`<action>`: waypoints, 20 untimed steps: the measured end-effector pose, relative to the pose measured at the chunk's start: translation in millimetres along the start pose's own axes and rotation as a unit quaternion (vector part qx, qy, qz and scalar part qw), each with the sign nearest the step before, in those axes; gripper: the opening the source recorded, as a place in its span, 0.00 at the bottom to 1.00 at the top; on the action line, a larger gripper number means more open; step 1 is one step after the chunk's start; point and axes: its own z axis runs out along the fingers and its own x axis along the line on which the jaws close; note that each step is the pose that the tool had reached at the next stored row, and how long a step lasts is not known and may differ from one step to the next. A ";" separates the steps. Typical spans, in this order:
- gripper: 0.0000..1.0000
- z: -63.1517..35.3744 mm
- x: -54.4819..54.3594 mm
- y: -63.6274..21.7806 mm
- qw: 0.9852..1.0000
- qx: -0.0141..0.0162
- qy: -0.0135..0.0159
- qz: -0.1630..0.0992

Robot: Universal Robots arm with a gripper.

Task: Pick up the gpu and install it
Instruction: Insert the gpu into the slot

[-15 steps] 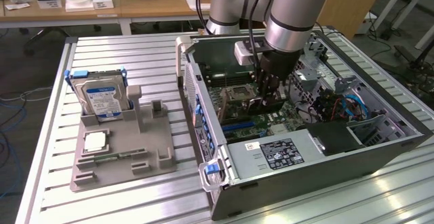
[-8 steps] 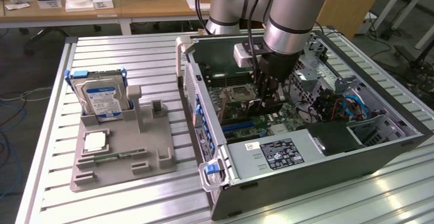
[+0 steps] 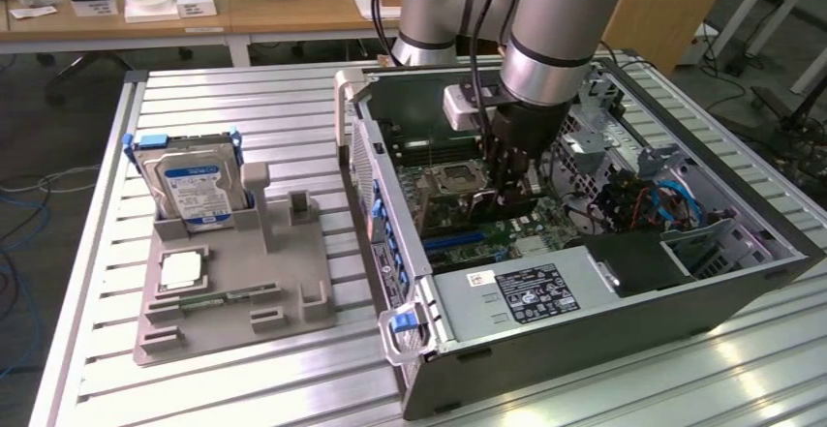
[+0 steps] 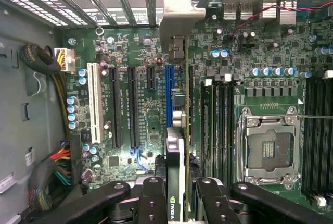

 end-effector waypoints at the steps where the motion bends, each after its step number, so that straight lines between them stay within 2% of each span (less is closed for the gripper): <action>1: 0.27 0.0 0.5 0.2 1.000 0.000 0.000 0.000; 20: 0.27 0.0 5.7 8.9 1.000 0.000 0.000 0.000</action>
